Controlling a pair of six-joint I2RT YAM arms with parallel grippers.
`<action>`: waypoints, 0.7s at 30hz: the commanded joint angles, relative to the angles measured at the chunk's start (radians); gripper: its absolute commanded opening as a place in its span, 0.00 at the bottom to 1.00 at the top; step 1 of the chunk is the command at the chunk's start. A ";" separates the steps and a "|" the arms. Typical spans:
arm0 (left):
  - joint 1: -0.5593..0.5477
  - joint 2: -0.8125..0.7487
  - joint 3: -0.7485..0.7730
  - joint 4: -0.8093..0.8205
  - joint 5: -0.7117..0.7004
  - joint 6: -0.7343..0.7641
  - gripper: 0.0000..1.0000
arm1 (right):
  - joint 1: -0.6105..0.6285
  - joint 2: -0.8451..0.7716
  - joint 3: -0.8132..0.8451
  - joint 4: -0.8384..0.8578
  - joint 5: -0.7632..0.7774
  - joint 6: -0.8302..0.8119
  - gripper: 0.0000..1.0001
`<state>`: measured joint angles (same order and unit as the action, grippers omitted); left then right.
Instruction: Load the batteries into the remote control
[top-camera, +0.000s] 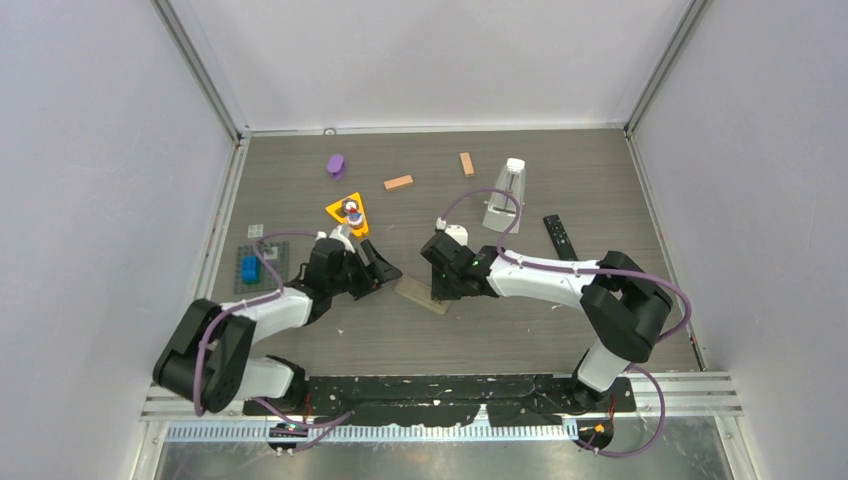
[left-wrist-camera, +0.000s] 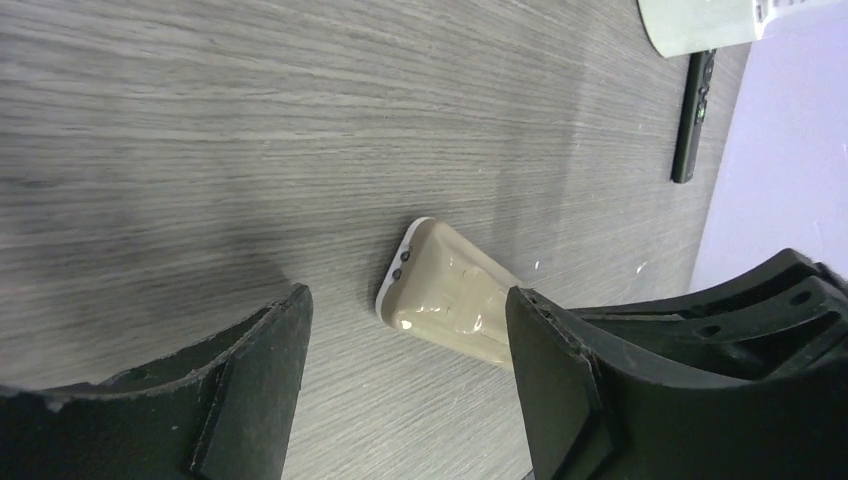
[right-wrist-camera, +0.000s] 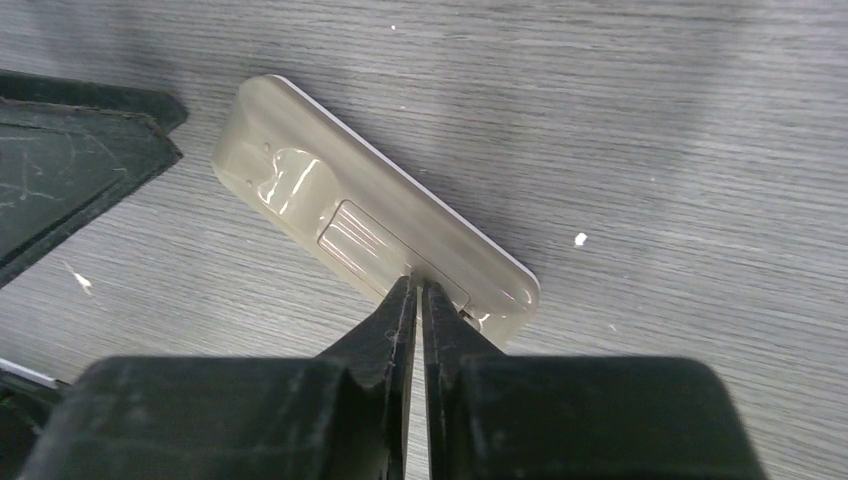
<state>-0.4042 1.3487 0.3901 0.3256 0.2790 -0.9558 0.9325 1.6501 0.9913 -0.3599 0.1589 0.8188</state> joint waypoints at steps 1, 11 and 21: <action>-0.002 -0.170 0.032 -0.193 -0.119 0.069 0.72 | 0.003 -0.033 0.114 -0.027 0.034 -0.162 0.31; -0.002 -0.552 0.070 -0.584 -0.396 0.091 0.76 | 0.003 -0.031 0.103 0.045 -0.115 -0.564 0.71; -0.003 -0.776 0.084 -0.749 -0.433 0.077 1.00 | 0.003 0.104 0.134 -0.037 -0.273 -0.850 0.84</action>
<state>-0.4046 0.6117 0.4339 -0.3496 -0.1215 -0.8825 0.9333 1.6867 1.0870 -0.3492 -0.0685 0.1070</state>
